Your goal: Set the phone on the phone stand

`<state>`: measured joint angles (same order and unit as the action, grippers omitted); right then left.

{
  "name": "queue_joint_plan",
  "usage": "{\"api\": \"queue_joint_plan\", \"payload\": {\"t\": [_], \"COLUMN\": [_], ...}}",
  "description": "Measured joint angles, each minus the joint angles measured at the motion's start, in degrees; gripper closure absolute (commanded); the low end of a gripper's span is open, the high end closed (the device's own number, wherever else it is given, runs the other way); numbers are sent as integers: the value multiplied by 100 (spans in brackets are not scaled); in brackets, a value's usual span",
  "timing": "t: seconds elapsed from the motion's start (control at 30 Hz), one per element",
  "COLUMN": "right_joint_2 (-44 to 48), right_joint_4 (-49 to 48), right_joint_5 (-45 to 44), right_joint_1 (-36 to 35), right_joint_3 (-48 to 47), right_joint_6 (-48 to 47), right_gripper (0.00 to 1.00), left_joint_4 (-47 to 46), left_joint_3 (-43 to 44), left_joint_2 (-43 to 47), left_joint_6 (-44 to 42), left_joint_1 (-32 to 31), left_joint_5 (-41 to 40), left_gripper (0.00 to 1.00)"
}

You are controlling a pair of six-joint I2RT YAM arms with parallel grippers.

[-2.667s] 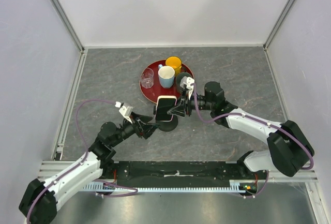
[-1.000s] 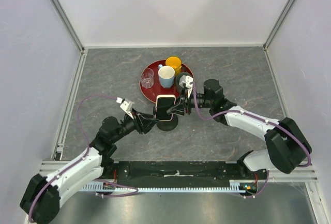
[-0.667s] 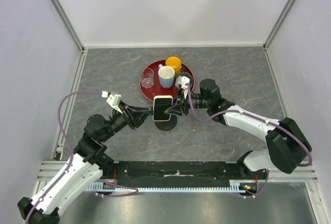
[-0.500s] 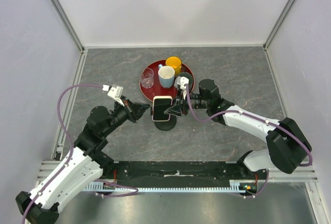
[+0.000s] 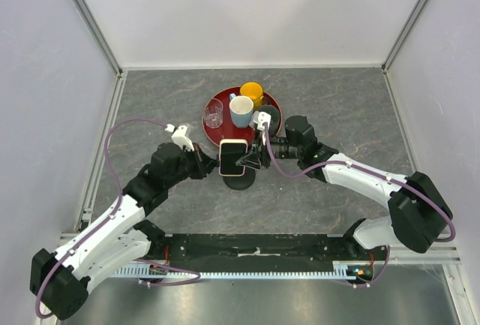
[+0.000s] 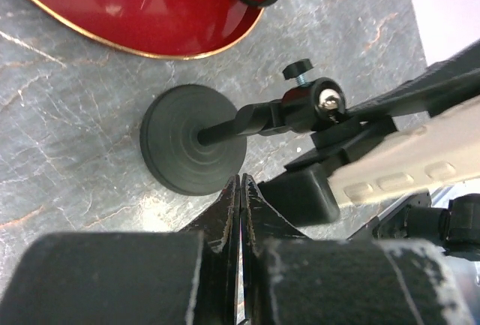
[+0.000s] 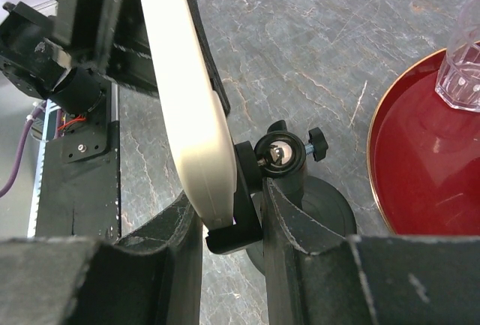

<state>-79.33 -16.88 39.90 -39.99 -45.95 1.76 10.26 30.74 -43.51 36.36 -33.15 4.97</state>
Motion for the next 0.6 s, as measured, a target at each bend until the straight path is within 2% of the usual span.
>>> {"api": "queue_joint_plan", "payload": {"t": [0.23, 0.6], "right_joint_2": [2, -2], "right_joint_4": [214, 610], "right_joint_5": [-378, -715], "right_joint_1": [-299, -492], "right_joint_3": [-142, -389], "right_joint_6": [-20, -28], "right_gripper": [100, 100], "left_joint_4": [-42, -138], "left_joint_3": [0, 2], "left_joint_2": [-474, -817], "left_joint_6": [151, 179], "left_joint_1": [-90, -426], "left_joint_5": [26, -651], "left_gripper": [98, 98]}}
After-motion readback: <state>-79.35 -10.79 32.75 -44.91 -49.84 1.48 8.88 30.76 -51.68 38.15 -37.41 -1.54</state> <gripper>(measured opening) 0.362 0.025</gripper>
